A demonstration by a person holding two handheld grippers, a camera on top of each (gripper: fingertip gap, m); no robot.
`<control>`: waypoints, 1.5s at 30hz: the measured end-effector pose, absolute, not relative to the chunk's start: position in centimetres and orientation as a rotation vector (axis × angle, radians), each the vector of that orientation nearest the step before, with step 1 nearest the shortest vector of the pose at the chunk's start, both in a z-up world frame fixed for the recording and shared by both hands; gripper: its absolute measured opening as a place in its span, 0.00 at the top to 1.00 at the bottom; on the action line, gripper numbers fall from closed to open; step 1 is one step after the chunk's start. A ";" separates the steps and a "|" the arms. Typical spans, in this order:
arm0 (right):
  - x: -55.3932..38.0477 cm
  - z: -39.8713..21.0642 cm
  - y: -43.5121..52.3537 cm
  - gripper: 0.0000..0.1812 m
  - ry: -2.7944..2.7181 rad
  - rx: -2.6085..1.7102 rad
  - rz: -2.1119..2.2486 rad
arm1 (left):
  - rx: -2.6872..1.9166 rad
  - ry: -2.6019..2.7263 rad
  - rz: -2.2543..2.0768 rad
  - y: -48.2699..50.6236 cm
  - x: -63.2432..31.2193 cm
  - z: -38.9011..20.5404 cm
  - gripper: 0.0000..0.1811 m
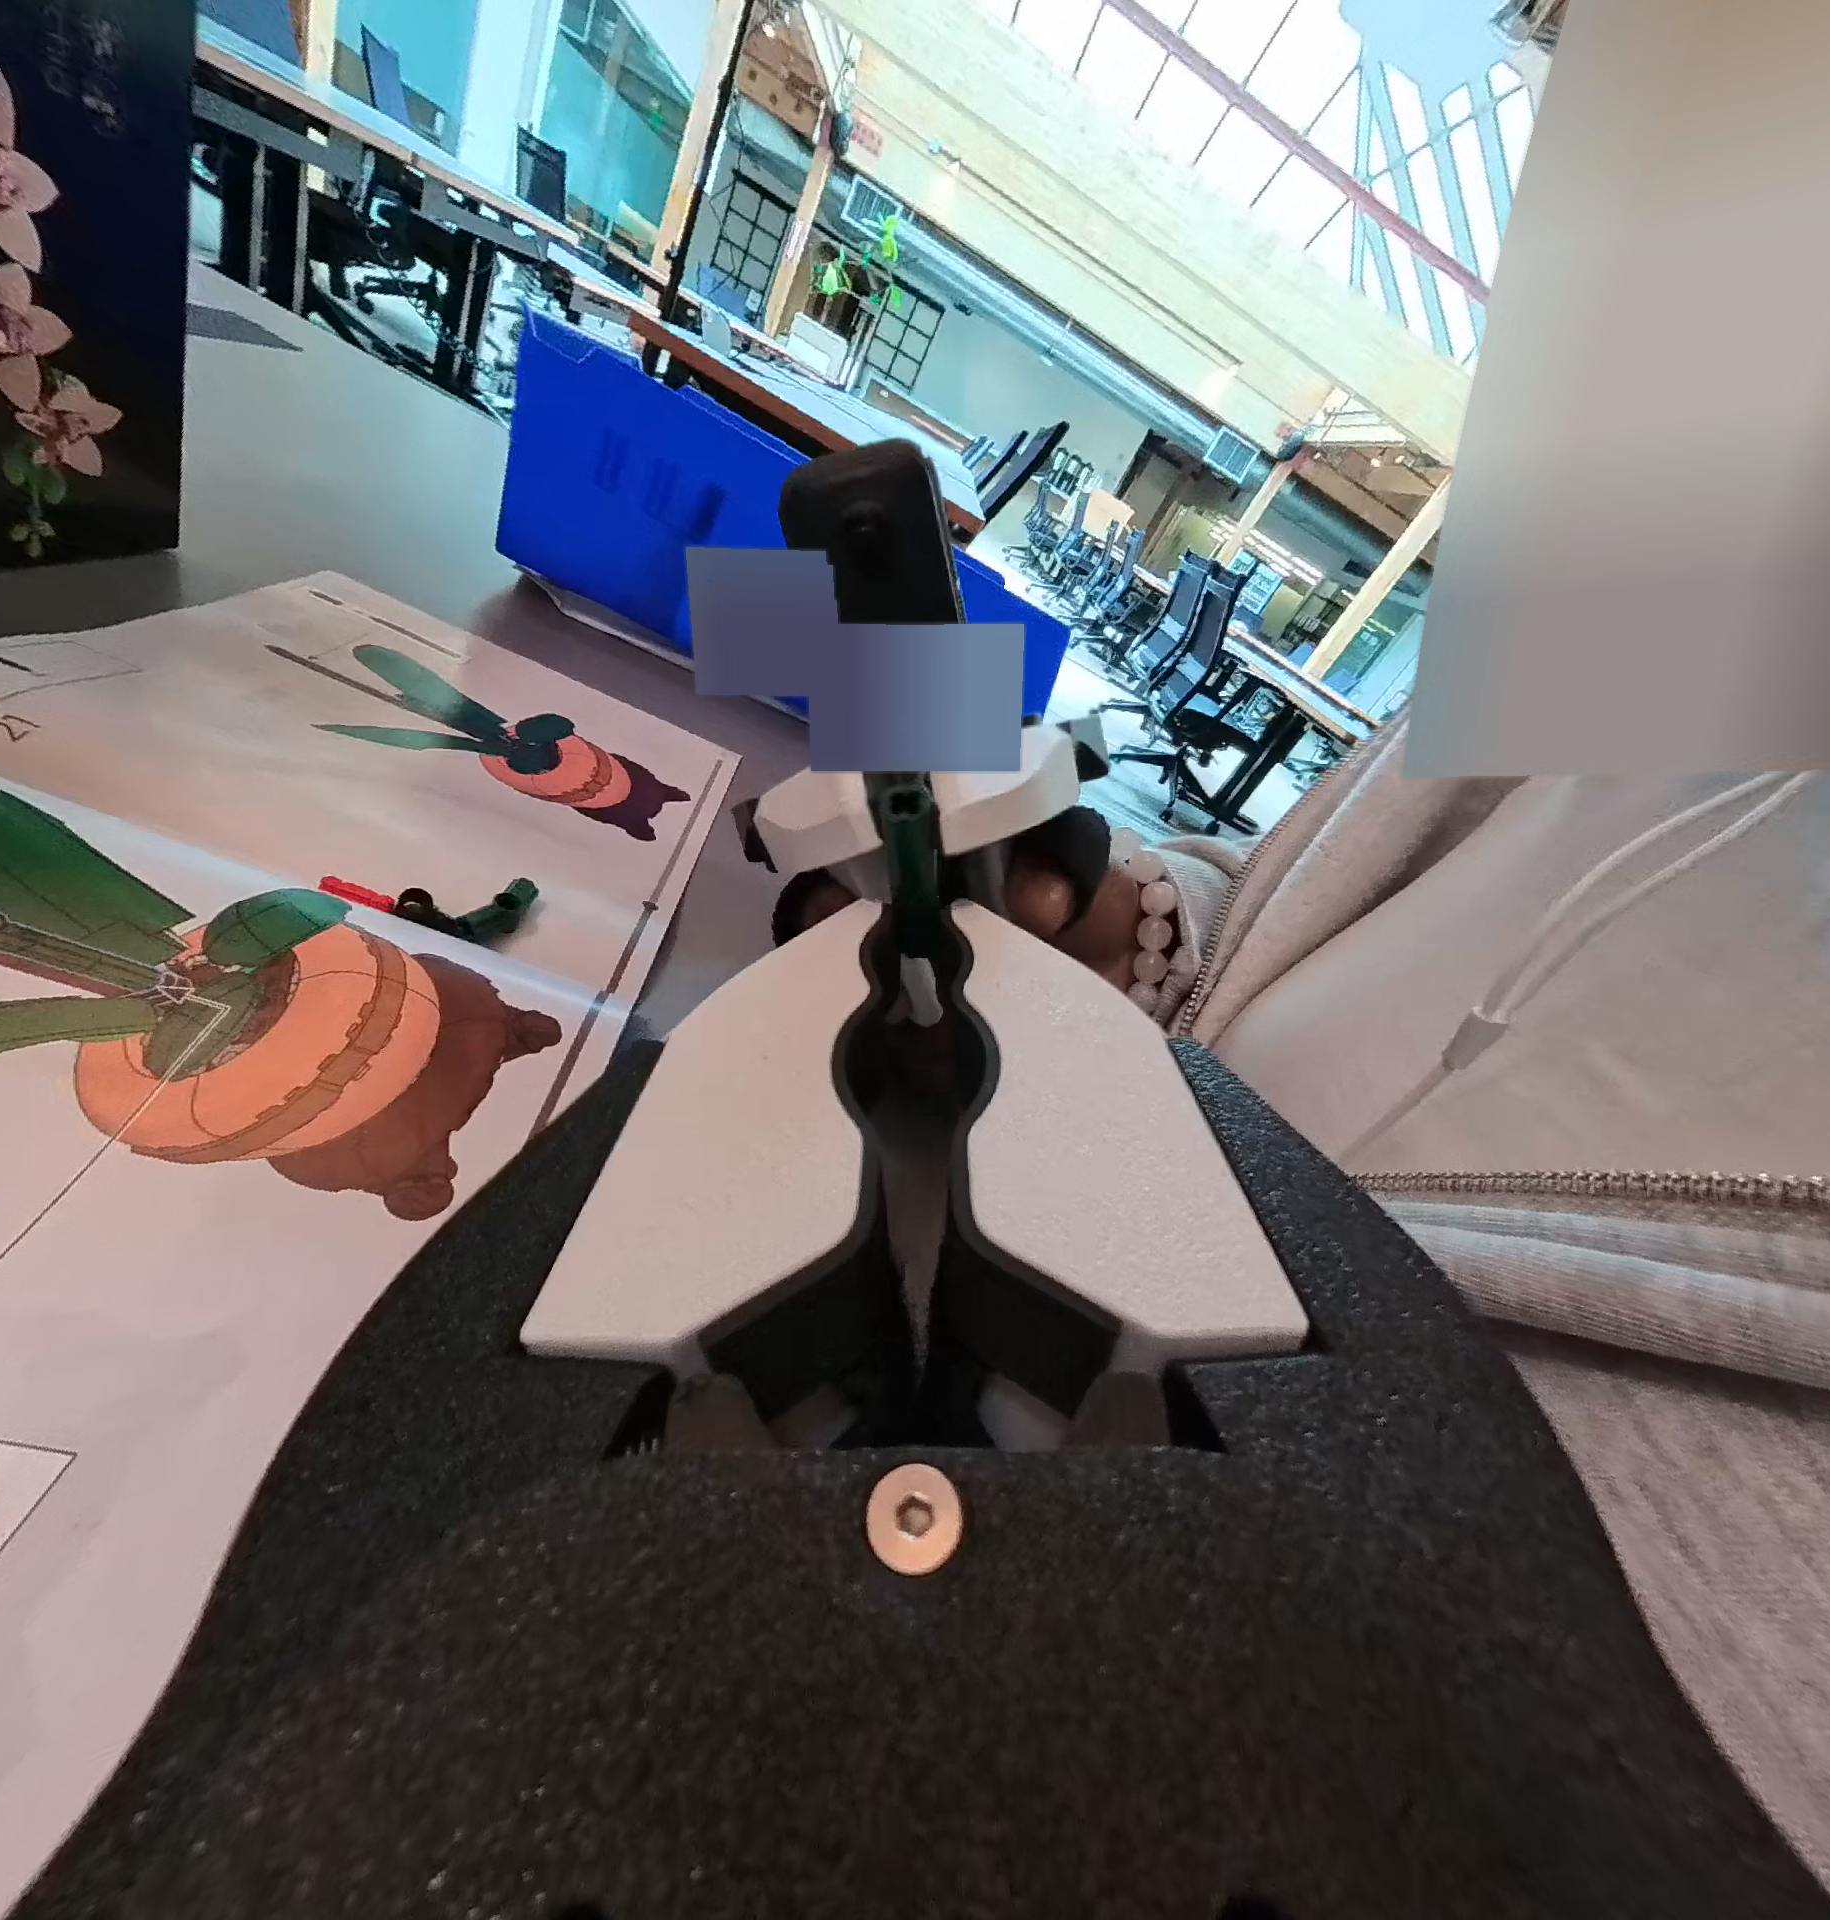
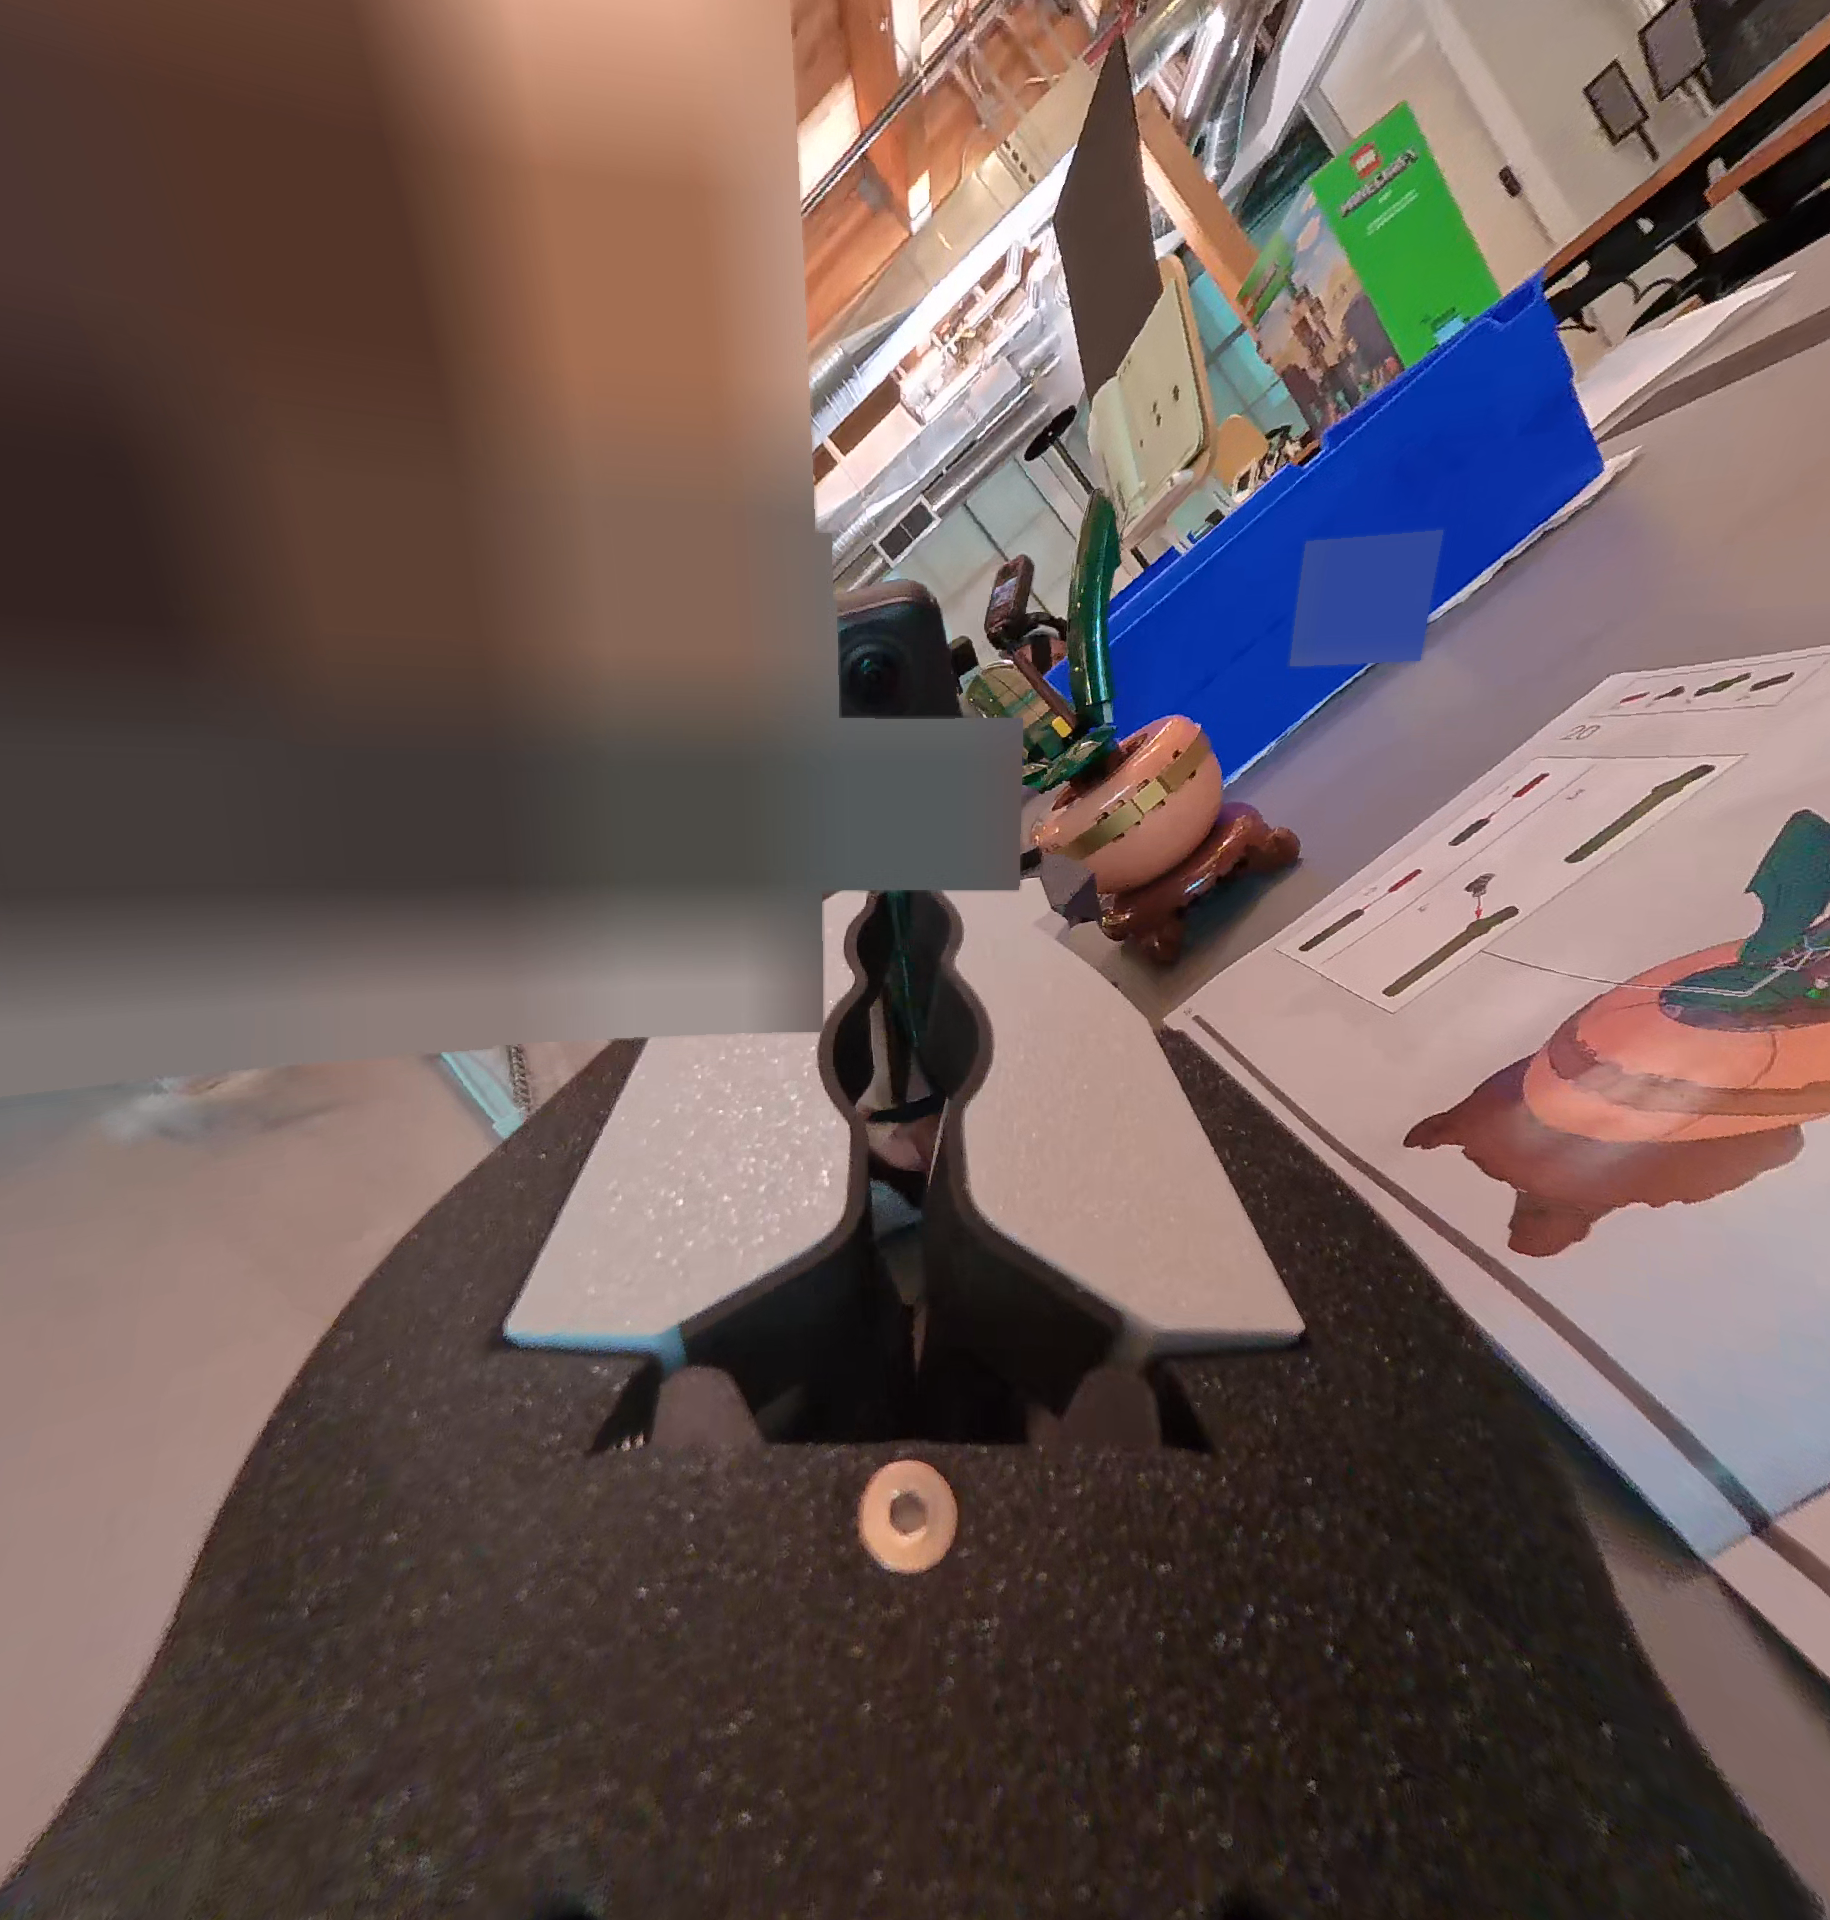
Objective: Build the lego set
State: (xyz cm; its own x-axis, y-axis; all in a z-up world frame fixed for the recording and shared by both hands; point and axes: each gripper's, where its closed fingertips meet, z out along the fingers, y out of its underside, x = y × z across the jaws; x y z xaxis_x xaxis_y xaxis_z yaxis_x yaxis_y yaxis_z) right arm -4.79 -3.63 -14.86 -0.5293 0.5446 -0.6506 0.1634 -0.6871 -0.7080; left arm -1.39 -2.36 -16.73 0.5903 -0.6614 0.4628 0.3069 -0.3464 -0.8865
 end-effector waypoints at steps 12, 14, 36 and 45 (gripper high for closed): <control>-4.4 -14.1 -2.8 0.87 -1.141 -1.314 2.359 | -1.646 0.307 -1.094 -2.5 -1.4 -16.8 0.97; -4.5 -14.2 -2.3 0.87 -1.251 -1.280 2.199 | -1.655 0.293 -1.106 -2.5 -1.6 -16.9 0.97; -5.5 -12.4 -1.7 0.97 -1.302 -1.205 2.023 | -1.597 0.377 -0.704 -2.1 -3.2 -16.2 0.89; -5.8 -12.6 0.2 0.97 -0.995 -1.302 2.194 | -1.592 0.254 -0.575 -0.9 -5.3 -16.0 0.74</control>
State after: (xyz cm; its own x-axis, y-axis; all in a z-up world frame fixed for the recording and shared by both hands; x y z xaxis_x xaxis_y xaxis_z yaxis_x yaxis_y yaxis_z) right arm -5.80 0.21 -12.55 -0.4859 0.6459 -0.5888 0.0173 -0.6665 -0.7453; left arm -5.27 -0.94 -15.99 0.8462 -0.4902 0.2088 0.1748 -0.1148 -0.9779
